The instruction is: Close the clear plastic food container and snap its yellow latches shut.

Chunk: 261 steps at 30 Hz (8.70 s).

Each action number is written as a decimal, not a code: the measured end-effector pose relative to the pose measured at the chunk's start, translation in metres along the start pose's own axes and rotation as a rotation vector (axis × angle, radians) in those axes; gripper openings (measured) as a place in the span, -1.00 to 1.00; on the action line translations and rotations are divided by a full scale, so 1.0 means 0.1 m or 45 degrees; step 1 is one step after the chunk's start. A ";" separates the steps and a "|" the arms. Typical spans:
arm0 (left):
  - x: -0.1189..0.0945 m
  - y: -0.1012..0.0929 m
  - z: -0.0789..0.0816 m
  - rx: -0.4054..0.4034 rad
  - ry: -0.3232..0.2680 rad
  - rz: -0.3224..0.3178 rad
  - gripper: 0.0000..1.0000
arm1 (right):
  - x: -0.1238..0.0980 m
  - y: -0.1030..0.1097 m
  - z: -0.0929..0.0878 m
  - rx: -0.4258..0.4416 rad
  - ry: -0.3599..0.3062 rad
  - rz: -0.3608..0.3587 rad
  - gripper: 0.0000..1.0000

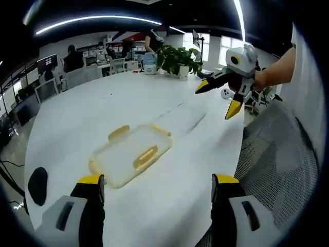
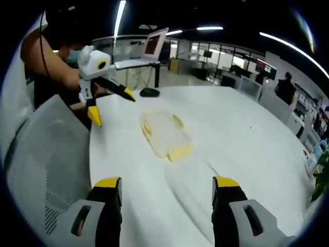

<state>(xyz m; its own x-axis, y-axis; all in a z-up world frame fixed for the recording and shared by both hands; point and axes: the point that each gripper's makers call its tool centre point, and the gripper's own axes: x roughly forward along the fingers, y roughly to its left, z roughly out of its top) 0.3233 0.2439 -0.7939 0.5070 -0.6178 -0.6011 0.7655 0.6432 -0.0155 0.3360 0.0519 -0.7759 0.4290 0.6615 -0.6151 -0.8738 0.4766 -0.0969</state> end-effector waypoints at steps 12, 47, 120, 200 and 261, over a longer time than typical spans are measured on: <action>0.02 0.06 -0.03 0.057 0.041 -0.017 0.72 | 0.12 -0.04 0.08 -0.038 0.012 0.023 0.40; 0.10 0.38 -0.04 0.218 0.129 -0.049 0.64 | 0.37 -0.16 0.18 -0.101 0.043 0.089 0.39; 0.46 1.06 -0.11 0.693 0.387 -0.248 0.40 | 1.14 -0.18 0.27 -0.362 0.273 0.336 0.29; 0.60 1.02 -0.35 0.776 0.505 -0.574 -0.20 | 1.38 -0.18 -0.08 -0.388 0.528 0.460 -0.21; 0.35 0.91 0.22 0.799 0.533 -0.369 -0.22 | 0.93 -0.41 0.31 -0.460 0.425 0.432 -0.23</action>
<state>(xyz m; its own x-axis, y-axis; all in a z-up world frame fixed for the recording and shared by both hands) 0.4191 0.2705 -0.7985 0.1592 -0.4201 -0.8934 0.9865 0.0330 0.1602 0.4188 0.1112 -0.8049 0.0680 0.4964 -0.8654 -0.9971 0.0045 -0.0758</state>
